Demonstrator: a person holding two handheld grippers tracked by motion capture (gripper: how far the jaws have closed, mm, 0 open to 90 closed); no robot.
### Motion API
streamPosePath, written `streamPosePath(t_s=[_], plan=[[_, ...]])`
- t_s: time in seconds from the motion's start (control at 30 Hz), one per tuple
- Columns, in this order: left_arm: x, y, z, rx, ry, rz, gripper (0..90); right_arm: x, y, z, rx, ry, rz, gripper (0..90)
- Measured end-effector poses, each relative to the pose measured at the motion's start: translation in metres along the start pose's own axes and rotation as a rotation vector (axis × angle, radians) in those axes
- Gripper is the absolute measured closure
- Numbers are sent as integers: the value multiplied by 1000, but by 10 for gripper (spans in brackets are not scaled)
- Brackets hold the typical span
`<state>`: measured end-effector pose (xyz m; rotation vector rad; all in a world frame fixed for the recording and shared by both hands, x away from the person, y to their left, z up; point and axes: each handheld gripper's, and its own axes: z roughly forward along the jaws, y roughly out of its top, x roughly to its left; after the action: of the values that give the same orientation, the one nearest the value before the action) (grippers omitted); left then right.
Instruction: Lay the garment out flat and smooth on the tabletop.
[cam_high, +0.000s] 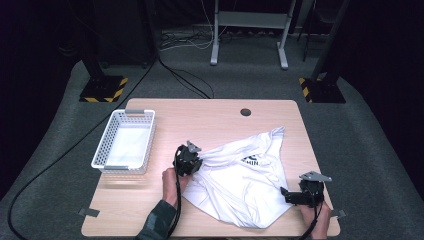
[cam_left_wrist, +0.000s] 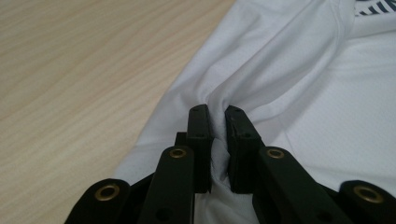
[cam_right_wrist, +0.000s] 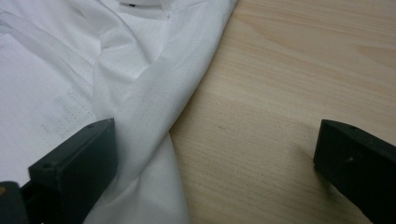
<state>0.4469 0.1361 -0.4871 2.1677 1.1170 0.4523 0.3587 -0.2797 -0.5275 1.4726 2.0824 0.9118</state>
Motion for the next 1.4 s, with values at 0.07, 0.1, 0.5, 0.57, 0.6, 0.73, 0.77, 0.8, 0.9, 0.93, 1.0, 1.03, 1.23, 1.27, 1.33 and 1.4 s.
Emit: streamPosePath(t_s=[0.07,0.1,0.5,0.57,0.6,0.73,0.77,0.8,0.9,0.93,1.0,1.03,1.23,1.27,1.33,1.4], plan=[[6,6,0,-8,1,-16,818,0,0,0,0,0,0,0],[8,8,1,-13,3,-19,818,0,0,0,0,0,0,0],[54,44,36,15,63,-112,818,0,0,0,0,0,0,0],[62,48,43,17,72,-130,817,0,0,0,0,0,0,0],[65,50,46,24,82,-145,817,0,0,0,0,0,0,0],[72,51,53,31,98,-177,767,0,0,0,0,0,1,0],[72,50,52,33,91,-180,719,0,0,0,0,0,0,0],[70,49,50,30,84,-184,667,0,0,0,0,0,0,0],[62,46,38,6,75,-182,473,0,0,0,0,0,0,0],[58,44,33,-6,78,-179,419,0,0,0,0,-1,0,0],[50,41,22,-26,69,-170,337,0,0,0,0,-1,0,0],[45,39,17,-34,66,-159,307,0,0,0,0,-1,0,0],[15,22,-8,-67,14,-93,209,0,0,0,0,-2,1,0],[8,17,-9,-62,0,-82,205,0,0,0,0,-2,0,0],[-3,8,-8,-39,-25,-44,197,0,1,1,2,-2,-1,0],[-12,-1,-4,-13,-38,-17,185,0,2,1,1,9,2,21]])
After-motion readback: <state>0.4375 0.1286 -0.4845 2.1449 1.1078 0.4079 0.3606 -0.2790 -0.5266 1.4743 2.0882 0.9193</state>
